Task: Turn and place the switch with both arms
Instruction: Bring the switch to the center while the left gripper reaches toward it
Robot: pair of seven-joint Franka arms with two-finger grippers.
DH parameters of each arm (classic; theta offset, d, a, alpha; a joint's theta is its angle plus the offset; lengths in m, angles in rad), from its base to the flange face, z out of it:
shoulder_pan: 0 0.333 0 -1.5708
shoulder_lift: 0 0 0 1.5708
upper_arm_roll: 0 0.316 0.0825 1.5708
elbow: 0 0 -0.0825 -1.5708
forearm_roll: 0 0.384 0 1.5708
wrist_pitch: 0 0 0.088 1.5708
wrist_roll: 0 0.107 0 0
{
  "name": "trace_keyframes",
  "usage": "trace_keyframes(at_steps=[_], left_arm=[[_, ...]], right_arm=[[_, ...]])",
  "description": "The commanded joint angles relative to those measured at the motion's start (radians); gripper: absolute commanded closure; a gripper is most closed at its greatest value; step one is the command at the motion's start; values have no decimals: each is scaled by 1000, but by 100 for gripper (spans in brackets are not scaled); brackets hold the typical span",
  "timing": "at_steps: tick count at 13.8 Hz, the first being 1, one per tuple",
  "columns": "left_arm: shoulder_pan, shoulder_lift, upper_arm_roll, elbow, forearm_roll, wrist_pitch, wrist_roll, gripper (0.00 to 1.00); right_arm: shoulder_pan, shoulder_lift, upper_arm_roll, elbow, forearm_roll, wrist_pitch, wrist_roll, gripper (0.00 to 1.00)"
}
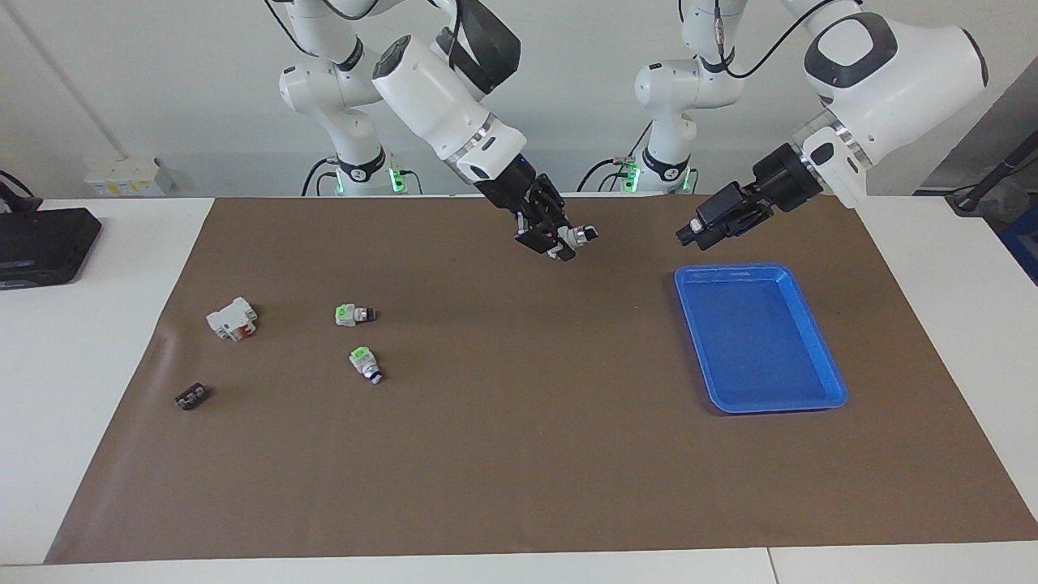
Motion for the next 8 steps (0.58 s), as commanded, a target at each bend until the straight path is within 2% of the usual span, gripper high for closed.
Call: trace_keyframes(at_steps=[1,4,8], left_arm=[[-44,-39,-16,-64,-29,67,-127,31],[-101,-66,-17,-134,-81,165,-199,38],[-109,-86,-17,-164,-86,156,-202,43]], right_arm=[[23,-23,0,-18,-76,9,87,100],[32,-21,0,-15,-91,11,121,100],[32,-20,0,-15,-91,12,123,100]])
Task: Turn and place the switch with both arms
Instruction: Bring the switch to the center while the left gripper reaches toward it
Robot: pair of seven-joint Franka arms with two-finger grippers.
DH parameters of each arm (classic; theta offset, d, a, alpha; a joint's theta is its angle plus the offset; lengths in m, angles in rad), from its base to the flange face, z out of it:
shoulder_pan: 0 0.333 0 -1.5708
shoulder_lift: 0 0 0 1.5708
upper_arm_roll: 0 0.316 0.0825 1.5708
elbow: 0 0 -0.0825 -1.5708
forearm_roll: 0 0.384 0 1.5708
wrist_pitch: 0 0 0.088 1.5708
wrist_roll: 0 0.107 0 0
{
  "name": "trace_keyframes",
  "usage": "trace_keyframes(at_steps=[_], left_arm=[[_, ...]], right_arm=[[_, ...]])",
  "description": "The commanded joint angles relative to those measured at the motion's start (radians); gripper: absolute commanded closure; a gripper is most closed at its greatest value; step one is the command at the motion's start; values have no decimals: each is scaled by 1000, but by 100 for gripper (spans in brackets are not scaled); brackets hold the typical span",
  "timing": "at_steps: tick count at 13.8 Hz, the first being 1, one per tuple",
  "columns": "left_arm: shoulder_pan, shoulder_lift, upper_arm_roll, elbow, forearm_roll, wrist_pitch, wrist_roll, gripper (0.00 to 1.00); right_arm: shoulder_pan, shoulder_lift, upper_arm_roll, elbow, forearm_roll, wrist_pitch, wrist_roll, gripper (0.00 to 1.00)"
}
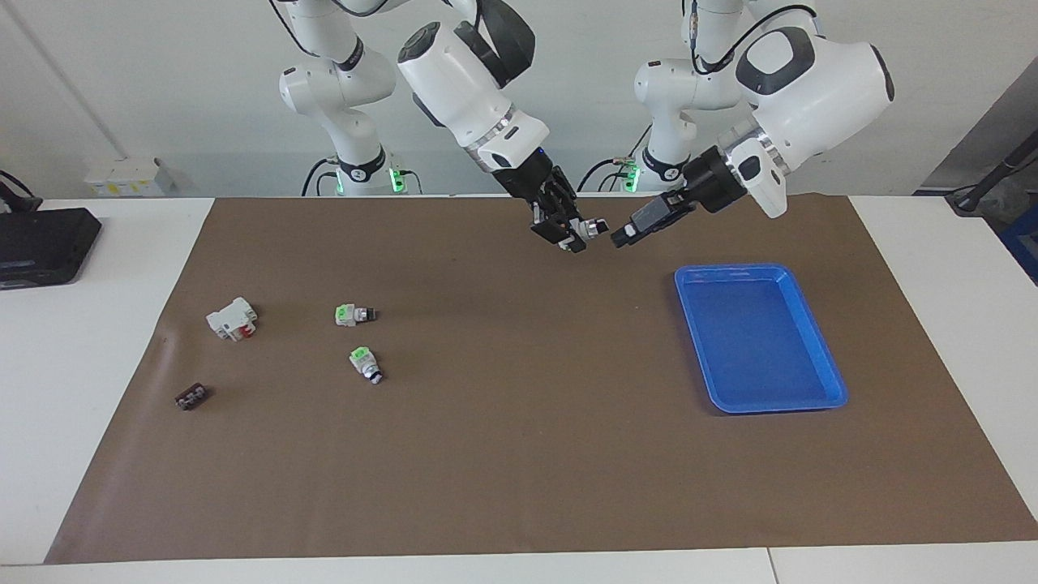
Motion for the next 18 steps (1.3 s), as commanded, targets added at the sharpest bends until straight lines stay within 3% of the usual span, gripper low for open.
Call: trace_keyframes(at_steps=[1,10,18], left_arm=[[-1,-50,9,-50,-22,4,-21,43],[-7,-79,9,-52,-13,-19,-349,61],[-26,-113,9,-125,-5,-5,-532,61]], right_arm=[[-2,-17,1,-15,-18,10,27,100],[-2,-17,1,-15,-18,8,29,100],[-2,-17,1,-15,-18,10,29,100]])
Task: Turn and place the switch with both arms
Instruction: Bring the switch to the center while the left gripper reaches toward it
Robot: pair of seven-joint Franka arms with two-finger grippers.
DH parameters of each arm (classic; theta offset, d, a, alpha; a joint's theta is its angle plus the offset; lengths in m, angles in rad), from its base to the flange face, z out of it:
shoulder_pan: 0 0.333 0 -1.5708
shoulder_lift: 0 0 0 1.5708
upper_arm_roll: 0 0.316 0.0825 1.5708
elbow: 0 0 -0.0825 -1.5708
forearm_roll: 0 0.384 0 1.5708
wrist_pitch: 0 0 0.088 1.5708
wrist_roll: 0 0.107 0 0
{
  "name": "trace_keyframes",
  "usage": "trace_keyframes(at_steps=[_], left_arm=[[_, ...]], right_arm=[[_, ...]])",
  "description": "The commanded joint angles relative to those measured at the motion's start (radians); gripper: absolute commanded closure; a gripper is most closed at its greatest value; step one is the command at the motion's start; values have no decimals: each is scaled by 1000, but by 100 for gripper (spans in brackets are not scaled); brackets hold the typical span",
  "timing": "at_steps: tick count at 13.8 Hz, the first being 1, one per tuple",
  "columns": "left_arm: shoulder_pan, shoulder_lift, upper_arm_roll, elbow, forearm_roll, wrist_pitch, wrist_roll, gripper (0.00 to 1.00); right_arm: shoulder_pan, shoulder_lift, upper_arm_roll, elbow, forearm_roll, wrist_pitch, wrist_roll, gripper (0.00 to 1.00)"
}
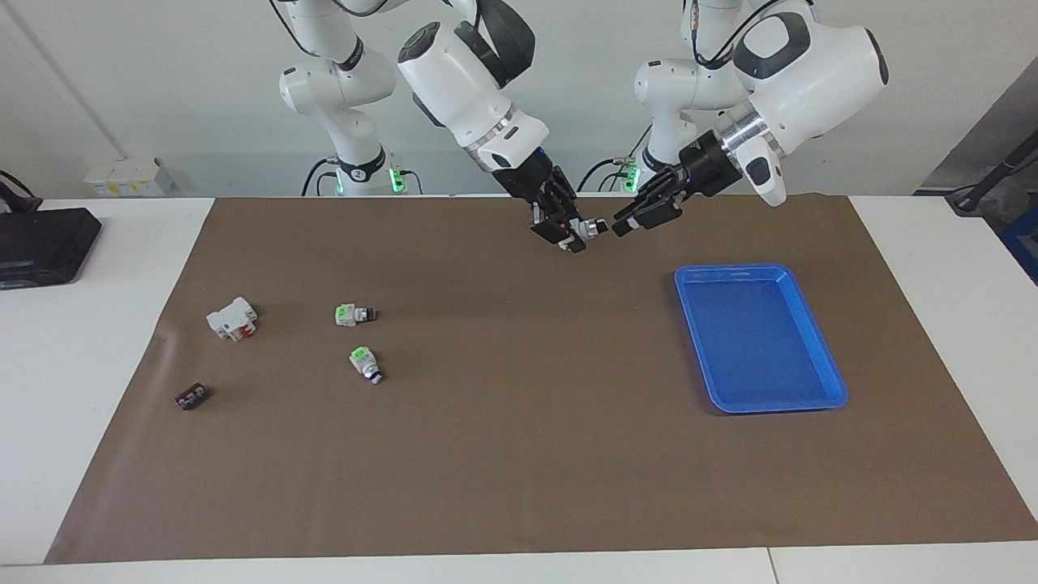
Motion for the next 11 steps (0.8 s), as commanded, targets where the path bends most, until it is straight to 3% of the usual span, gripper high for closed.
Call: trace_keyframes(at_steps=[1,11], left_arm=[[-17,-51,9,-66,-2,11,-51,60],[-60,-50,1,-73,-2,129,-102,60]], right_arm=[[-2,-17,0,-15,-18,10,28,100],[-2,-17,0,-15,-18,11,28,100]])
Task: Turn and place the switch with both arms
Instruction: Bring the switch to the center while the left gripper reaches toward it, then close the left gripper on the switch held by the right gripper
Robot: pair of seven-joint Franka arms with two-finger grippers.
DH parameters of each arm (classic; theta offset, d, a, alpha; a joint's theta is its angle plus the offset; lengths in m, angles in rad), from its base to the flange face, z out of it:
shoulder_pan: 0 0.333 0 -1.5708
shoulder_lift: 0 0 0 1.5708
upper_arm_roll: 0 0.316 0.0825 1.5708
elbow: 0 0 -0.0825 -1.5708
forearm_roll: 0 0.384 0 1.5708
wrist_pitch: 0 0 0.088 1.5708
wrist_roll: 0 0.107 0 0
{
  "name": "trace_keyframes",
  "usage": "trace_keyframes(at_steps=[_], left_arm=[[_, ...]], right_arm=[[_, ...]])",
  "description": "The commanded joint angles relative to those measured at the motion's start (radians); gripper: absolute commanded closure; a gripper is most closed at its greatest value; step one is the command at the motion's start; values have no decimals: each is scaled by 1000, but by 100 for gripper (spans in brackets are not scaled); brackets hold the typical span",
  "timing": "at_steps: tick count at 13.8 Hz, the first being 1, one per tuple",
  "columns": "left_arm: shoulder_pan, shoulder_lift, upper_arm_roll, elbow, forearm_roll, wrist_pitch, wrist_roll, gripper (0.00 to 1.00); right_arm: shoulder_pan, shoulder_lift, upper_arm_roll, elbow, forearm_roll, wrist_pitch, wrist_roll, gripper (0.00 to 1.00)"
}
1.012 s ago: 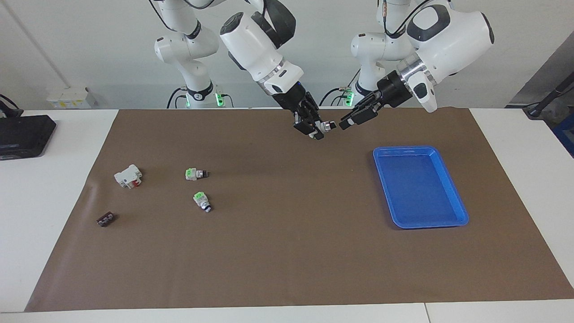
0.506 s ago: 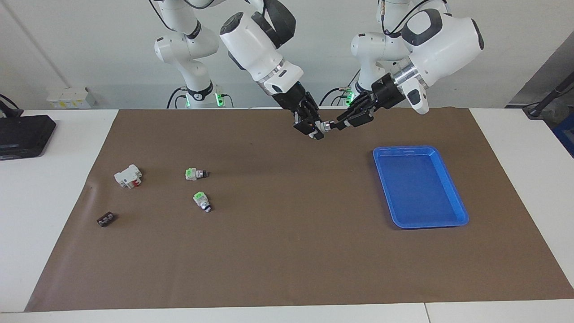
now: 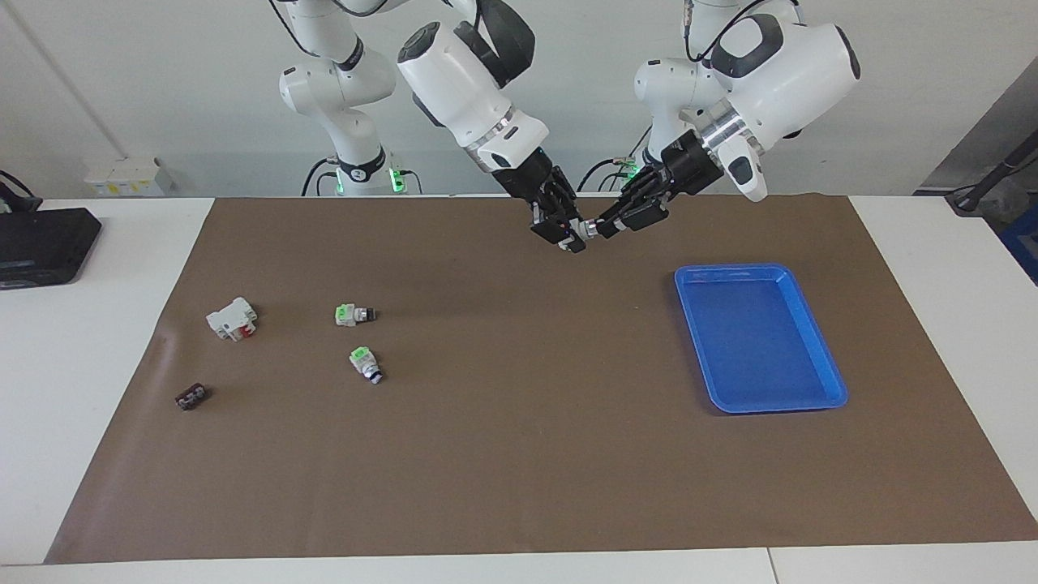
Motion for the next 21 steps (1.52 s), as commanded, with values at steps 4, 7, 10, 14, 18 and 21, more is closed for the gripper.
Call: trace_keyframes(at_steps=[4,7,10,14,18,21], left_arm=[[-10,-30,7,-46,-2,28,-8,65],[-7,-30,7,-47,-2,30,-9,75],[-12,-30,7,-47,-2,30,-3,99],[-14,-30,5,-47,-2,46,15,100],[-21,-30,4,-47,-2,48,116,100],[-21,-30,4,-47,0,50,254,100]], right_arm=[[-2,-17,2,-15,-18,23,28,100],[-2,-17,2,-15,-18,23,28,100],[-2,-17,2,-15,-18,23,28,100],[-2,-17,2,-15,-18,23,28,100],[-2,-17,2,-16,-18,23,28,100],[-2,-17,2,-16,-18,23,28,100]])
